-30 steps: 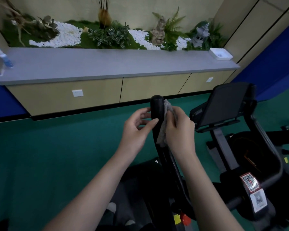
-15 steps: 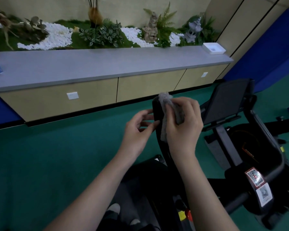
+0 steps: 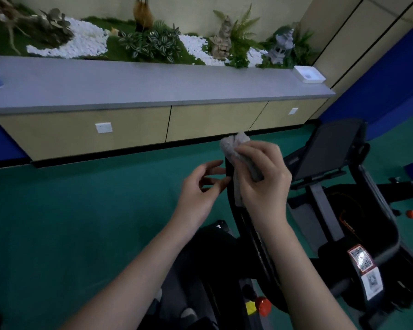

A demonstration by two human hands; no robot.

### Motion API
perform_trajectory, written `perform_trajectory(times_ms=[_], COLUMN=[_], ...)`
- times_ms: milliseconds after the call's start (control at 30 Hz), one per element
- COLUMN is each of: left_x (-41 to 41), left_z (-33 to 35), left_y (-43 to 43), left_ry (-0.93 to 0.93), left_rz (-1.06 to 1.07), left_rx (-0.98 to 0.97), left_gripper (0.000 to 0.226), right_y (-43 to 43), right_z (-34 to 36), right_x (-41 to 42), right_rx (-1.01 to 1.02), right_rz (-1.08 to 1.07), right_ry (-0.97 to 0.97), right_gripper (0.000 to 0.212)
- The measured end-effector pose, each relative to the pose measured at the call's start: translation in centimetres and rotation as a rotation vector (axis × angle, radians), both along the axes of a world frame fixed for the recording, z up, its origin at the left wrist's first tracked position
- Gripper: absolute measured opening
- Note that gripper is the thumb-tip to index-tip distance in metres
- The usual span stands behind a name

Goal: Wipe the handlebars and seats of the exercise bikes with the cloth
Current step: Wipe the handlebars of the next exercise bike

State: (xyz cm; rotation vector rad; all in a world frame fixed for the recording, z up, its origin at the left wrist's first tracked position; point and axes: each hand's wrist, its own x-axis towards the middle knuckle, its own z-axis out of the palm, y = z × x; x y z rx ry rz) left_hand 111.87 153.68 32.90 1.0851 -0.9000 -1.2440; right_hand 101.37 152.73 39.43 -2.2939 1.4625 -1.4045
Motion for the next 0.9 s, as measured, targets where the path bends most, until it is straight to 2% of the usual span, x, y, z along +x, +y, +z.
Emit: perform_trajectory(times_ms=[133,267,533,667,900], left_x=[-0.3,-1.3,-3.0,-3.7,-4.8], left_z=[-0.6,-0.5,0.1,-0.3,-1.0], left_y=[1.3,2.4,4.0,4.3,3.9], left_ry=[0.025,0.024,0.063,0.148,0.288], left_rz=[0.007,0.025,0.122,0.137,0.222], left_rx=[0.026,0.061,0.088,0.123,0.173], left_gripper=[0.029,0.024,0.025,0.027,0.021], right_y=[1.0,-1.0,-3.2,-4.7,-4.8], right_z=[-0.5,1.4,3.4,5.1,5.3], right_x=[-1.6,-2.0,-3.0,-2.1,-1.0], right_rx=[0.013,-0.069,0.118,0.053,0.096], right_rz=[0.111,0.287,0.725,0.763,0.865], right_ry=[0.081,0.118,0.507,0.596,0.969], right_gripper=[0.014,0.011,0.011,0.012,0.01])
